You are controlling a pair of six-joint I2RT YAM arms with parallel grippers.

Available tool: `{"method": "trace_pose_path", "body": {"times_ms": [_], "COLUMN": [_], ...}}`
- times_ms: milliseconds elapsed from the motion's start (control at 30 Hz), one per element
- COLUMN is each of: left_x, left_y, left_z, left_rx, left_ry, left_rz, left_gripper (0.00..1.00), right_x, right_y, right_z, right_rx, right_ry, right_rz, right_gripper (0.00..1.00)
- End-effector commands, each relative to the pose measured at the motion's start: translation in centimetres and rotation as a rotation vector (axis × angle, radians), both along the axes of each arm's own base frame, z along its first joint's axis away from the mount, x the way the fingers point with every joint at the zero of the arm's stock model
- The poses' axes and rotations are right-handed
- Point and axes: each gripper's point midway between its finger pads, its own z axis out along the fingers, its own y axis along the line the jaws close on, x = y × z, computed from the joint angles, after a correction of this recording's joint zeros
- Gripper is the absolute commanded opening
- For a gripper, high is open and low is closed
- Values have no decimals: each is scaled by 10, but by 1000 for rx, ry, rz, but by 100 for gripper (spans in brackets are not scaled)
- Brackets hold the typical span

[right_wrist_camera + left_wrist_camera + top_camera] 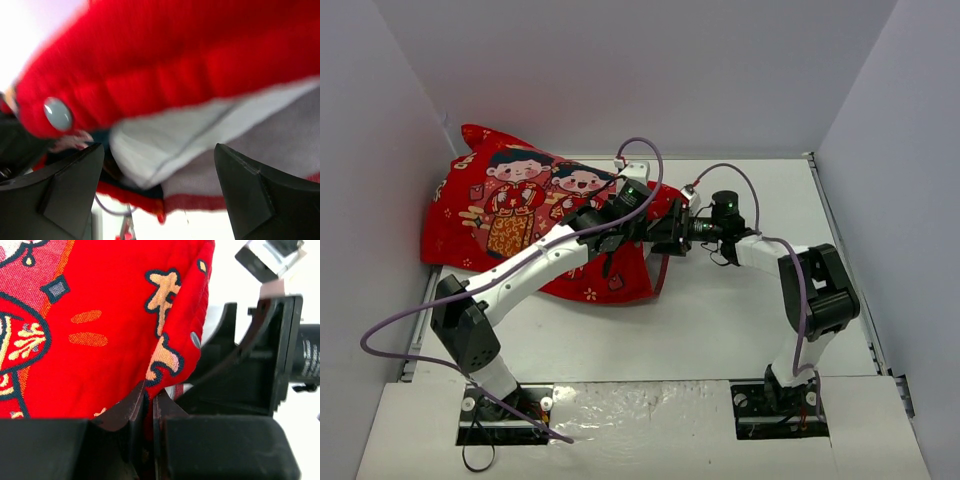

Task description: Remove the pillowcase from the pillow

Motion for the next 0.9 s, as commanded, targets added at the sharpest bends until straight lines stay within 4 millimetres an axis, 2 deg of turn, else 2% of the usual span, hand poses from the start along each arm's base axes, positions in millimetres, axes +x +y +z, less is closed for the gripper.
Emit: {"method": "trace_pose_path", "body": {"times_ms": [0,33,67,133,267,367,400,500,567,667,700,733,767,800,867], "left_x": [3,3,2,2,6,10,11,12,11,12,11,11,12,11,12], "left_y": [-1,-1,-1,1,7,9,7,2,0,2,3,4,6,6,8], "left_z": [63,64,64,71,87,101,104,103,101,96,96,97,92,92,85], "left_rx": [-143,-150,-153,-169,-178,-187,-191,-193,-193,-185,-184,-187,-182,-190,-191], "left_ry": [-109,-112,-112,-128,-167,-195,-198,-190,-186,-177,-177,-179,-174,-174,-164], "left_rz": [19,19,20,31,60,62,58,37,27,29,30,32,35,33,36], "left_gripper": [2,2,2,2,2,2,2,2,2,2,2,2,2,2,2], "right_x": [27,30,32,36,41,43,46,53,58,64,66,69,72,74,81], "right_y": [5,8,12,18,21,18,16,22,29,36,37,39,38,38,35], "right_z": [22,28,22,29,24,10,-1,-16,-19,-24,-21,-6,-7,1,17], "right_rx": [103,136,142,188,196,132,80,-25,-7,45,74,146,179,220,269], "right_ry": [-16,-45,-15,9,69,104,151,148,128,139,134,80,81,95,35], "right_rz": [-85,-87,-98,-117,-142,-172,-212,-242,-257,-306,-315,-314,-316,-316,-293], "right_gripper": [89,89,89,89,90,93,94,95,94,87,76,71,65,51,34]}}
